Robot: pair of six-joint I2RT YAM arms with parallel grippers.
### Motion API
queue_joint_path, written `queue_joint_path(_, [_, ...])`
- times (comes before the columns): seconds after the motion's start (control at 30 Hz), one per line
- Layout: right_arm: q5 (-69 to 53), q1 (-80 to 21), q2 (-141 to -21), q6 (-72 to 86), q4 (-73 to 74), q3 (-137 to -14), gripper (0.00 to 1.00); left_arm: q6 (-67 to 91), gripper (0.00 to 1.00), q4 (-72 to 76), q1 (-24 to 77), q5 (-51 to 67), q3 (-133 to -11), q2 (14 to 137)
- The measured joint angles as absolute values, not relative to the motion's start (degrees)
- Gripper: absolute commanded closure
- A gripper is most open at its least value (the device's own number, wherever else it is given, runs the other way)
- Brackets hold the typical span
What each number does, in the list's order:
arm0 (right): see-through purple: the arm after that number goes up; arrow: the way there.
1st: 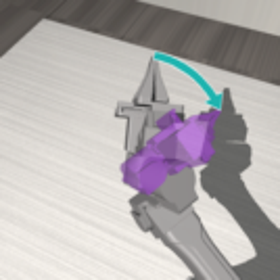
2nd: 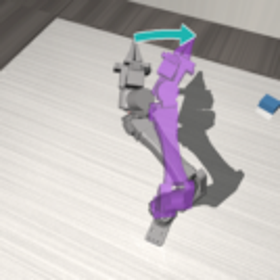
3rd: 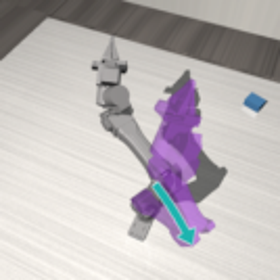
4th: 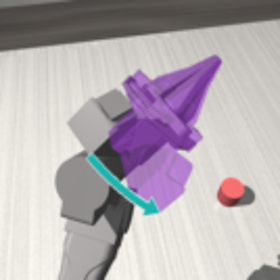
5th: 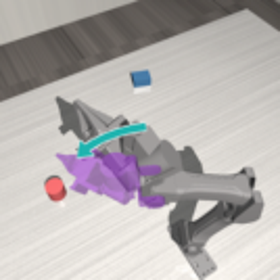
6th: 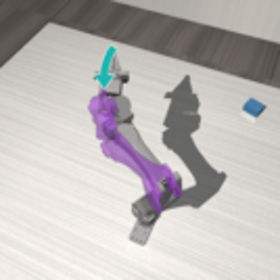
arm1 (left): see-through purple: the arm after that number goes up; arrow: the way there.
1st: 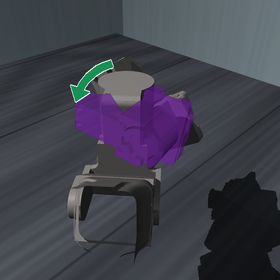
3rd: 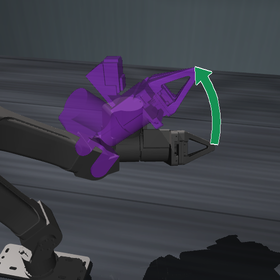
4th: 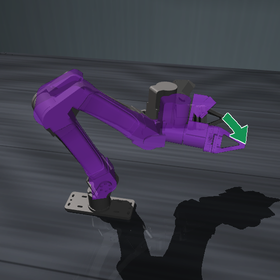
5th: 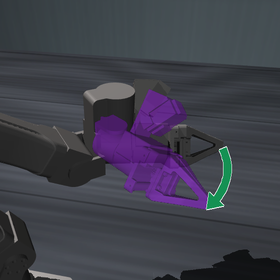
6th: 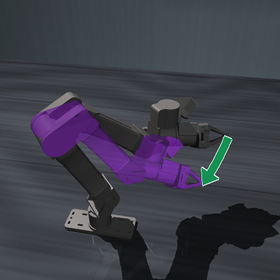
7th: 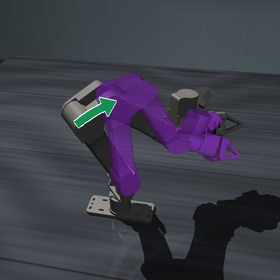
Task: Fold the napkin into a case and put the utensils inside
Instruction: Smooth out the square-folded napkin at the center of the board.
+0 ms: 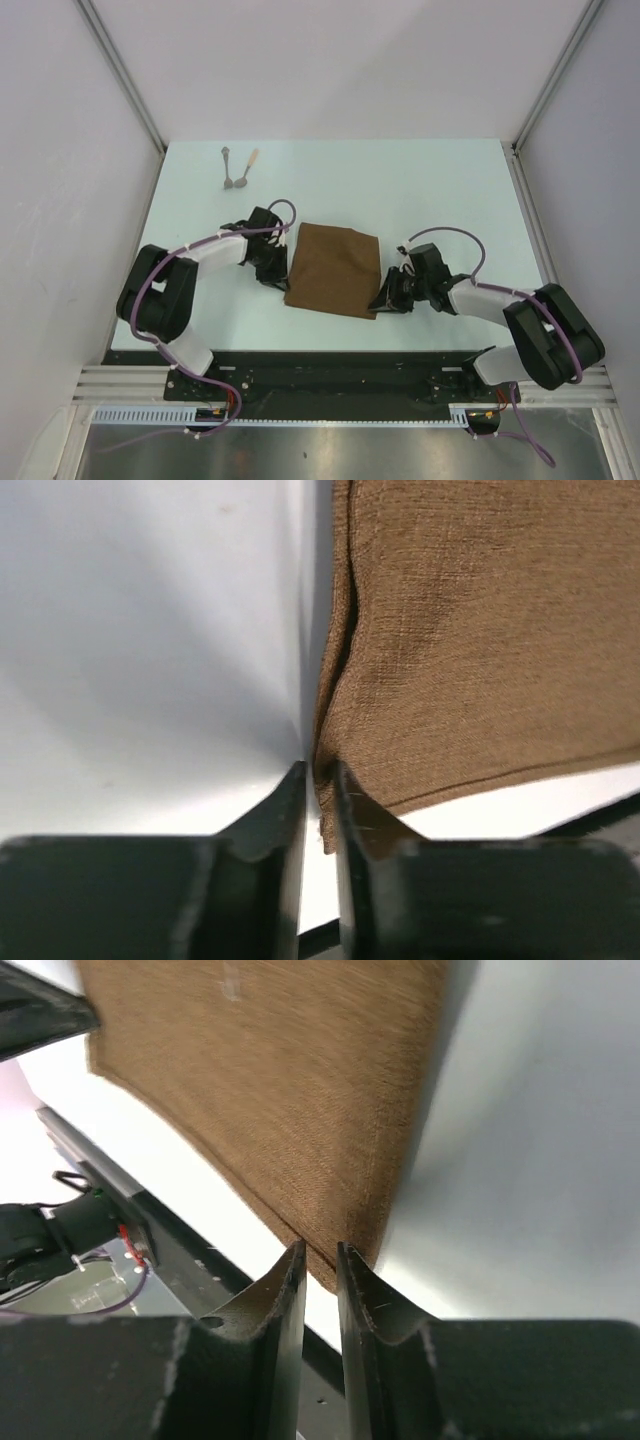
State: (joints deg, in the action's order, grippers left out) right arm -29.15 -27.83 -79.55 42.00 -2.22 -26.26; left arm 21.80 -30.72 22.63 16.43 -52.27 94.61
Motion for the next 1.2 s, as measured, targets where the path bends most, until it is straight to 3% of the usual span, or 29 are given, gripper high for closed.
queue_joint_path(0.07, [-29.1, -27.6, -78.0, 42.0, -1.7, -26.8, 0.74, 21.2, 0.59, -31.7, 22.6, 14.1, -53.0, 94.2])
queue_joint_path(0.2, [-29.3, -24.4, -78.0, 41.6, -2.0, -30.4, 0.7, 20.4, 0.59, -34.1, 22.7, 11.1, -55.8, 92.2])
queue_joint_path(0.33, [-29.8, -21.4, -83.2, 40.9, -3.5, -36.3, 0.68, 20.7, 0.72, -33.6, 23.0, 12.4, -59.8, 91.7])
queue_joint_path(0.37, [-29.9, -21.1, -85.0, 40.7, -3.9, -37.8, 0.68, 21.1, 0.81, -33.0, 23.1, 13.7, -60.8, 91.9])
queue_joint_path(0.43, [-30.4, -21.0, -88.9, 40.2, -4.9, -41.6, 0.69, 21.9, 0.87, -31.4, 23.3, 16.9, -64.1, 93.9])
queue_joint_path(0.63, [-31.9, -20.9, -97.8, 40.1, -8.4, -49.5, 0.73, 23.2, 0.94, -28.5, 23.6, 18.0, -75.4, 108.2])
queue_joint_path(0.77, [-32.3, -19.6, -102.8, 40.0, -11.0, -51.4, 0.76, 24.4, 0.94, -28.9, 23.5, 15.6, -76.9, 114.7])
queue_joint_path(0.97, [-34.3, -14.3, -109.1, 39.1, -12.8, -51.7, 0.77, 25.5, 0.93, -28.8, 23.0, 13.6, -77.1, 114.6])
queue_joint_path(1.2, [-34.1, -13.6, -108.0, 37.0, -12.0, -51.8, 0.76, 25.5, 0.79, -28.8, 22.9, 12.8, -76.9, 113.1])
